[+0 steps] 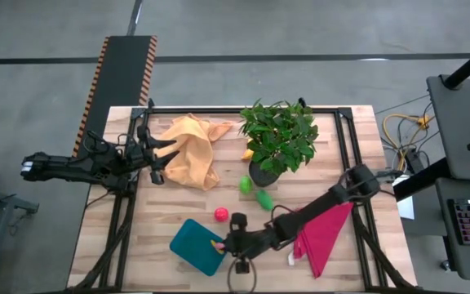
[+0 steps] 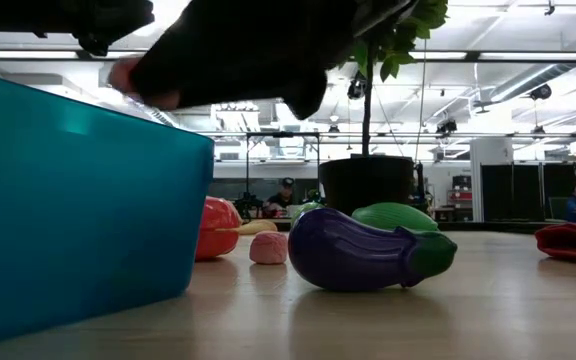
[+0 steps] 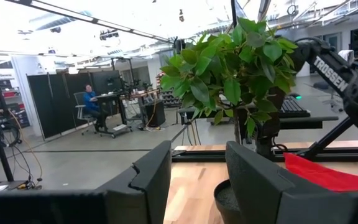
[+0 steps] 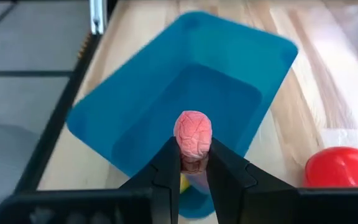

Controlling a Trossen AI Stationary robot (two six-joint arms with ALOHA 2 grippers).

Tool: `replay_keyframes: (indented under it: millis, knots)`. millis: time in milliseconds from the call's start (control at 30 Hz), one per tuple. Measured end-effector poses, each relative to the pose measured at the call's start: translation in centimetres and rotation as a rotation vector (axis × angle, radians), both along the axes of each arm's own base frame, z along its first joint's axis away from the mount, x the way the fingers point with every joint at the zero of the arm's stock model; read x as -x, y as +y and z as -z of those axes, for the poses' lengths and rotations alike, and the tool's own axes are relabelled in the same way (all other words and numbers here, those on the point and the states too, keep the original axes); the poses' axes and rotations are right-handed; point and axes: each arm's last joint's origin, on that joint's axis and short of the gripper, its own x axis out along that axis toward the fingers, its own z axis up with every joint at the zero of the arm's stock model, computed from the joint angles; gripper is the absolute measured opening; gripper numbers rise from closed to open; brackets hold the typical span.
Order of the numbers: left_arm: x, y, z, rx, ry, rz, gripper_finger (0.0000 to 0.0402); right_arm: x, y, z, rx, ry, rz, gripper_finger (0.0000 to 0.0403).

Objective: Pick and placing Produce into tupperware
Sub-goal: Put the top pink peach into the blue bin, then put the violet eggplant into the blue bin

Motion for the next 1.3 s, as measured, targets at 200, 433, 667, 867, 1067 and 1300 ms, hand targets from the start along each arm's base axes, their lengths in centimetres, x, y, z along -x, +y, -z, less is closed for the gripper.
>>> replay_keyframes:
  millis: [200,433,667,867,1067,1300]
  knots:
    - [0.0,0.0,0.0,0.000,0.001,0.000,0.0140,-1.0,0.6,-0.5,0.025,0.069,0.006,0.0056]
    - [0.0,0.0,0.0,0.000,0.001,0.000,0.0140,-1.0,0.6,-0.9,0.030,0.078,0.007,0.0056]
    - [0.0,0.0,0.0,0.000,0.002,0.000,0.0140,-0.9,0.5,-0.7,0.028,0.102,0.015,0.0069]
    - [0.0,0.0,0.0,0.000,0.002,0.000,0.0140,-0.9,0.4,-0.7,0.028,0.106,0.021,0.0097]
    - [0.0,0.0,0.0,0.000,0.002,0.000,0.0140,-0.9,0.2,-0.6,0.033,0.112,0.025,0.0111]
    - [0.0,0.0,0.0,0.000,0.002,0.000,0.0140,-0.9,-0.1,-1.1,0.061,0.103,0.013,0.0110]
